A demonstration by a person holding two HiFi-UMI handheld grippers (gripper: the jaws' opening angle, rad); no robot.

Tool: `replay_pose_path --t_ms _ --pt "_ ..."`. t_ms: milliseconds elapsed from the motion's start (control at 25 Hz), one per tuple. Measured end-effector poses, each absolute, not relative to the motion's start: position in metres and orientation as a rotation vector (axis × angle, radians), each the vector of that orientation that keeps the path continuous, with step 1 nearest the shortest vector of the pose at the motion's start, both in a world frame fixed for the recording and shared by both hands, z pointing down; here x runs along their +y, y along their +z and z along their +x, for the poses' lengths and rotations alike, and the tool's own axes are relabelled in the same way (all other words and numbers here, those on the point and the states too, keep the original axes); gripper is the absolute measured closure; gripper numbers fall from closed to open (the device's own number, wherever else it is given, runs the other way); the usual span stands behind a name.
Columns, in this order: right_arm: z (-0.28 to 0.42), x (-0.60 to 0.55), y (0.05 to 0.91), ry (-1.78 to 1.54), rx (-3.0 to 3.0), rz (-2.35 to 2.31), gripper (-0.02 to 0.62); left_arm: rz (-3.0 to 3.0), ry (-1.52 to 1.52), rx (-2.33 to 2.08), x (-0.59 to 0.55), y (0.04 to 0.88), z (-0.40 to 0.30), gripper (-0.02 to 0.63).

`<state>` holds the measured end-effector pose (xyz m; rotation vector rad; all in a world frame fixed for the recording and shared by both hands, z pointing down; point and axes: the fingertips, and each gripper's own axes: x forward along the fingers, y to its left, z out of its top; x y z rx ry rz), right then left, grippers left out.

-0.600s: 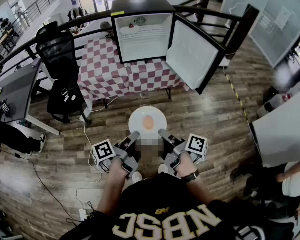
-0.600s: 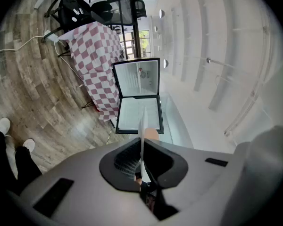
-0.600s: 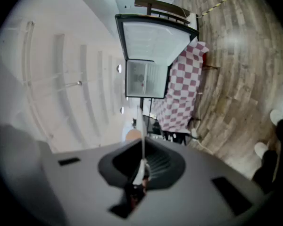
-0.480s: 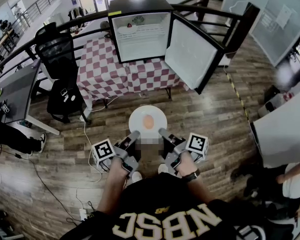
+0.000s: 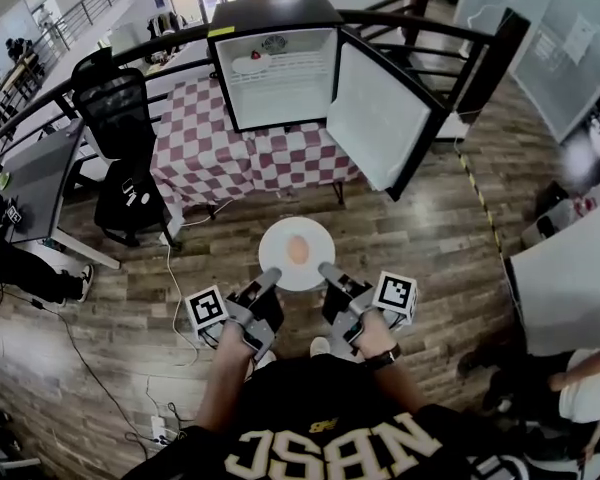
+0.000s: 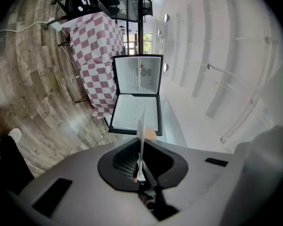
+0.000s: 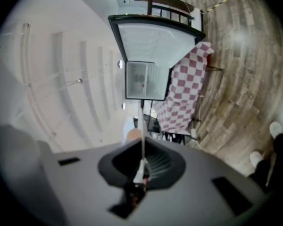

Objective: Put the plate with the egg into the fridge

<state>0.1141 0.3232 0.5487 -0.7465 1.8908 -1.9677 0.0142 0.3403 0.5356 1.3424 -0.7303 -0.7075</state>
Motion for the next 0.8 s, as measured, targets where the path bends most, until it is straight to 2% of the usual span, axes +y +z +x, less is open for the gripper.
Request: replay_pose_path --t_ms 440,800 --pt "0.136 0.320 0.552 -2.021 1.892 -0.634 0.566 1.399 -0.735 -0.772 0.343 0.534 0.038 0.572" --pt "0.131 0.310 0.581 -2.116 1.796 -0.636 0.565 1.286 -0.720 -0.788 0.335 0.562 0.032 0.571"
